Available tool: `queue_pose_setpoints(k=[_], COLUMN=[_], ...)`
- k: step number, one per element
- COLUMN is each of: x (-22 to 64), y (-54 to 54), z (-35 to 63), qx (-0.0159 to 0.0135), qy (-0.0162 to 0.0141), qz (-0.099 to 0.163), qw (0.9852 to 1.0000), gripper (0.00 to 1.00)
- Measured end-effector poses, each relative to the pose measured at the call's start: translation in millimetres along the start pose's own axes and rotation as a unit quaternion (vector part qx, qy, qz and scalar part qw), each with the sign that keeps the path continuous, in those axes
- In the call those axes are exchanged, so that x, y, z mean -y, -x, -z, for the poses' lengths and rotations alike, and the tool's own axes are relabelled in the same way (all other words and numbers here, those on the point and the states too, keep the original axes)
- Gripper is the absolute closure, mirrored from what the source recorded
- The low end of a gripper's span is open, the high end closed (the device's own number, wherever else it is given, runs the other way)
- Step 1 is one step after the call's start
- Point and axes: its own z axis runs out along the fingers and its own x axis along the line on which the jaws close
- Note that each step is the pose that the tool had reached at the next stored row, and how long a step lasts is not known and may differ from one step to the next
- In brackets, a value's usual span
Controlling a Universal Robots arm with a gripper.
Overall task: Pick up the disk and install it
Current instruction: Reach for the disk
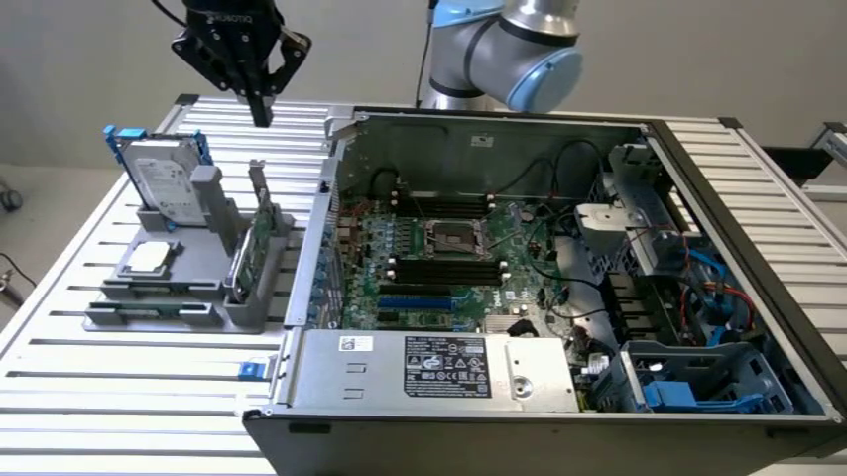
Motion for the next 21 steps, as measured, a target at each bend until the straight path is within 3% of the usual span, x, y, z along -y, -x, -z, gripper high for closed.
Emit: queue_pose_setpoints(k=[10,21], x=[-11.3,-17.6], y=[-46.5,-97.2], z=[-7.5,-13.0], qx=[0.0002,0.0006], qy=[-0.0024,-0.0083], qz=[0.0,0.0], qw=[1.0,1.0], gripper=[0.89,0.89])
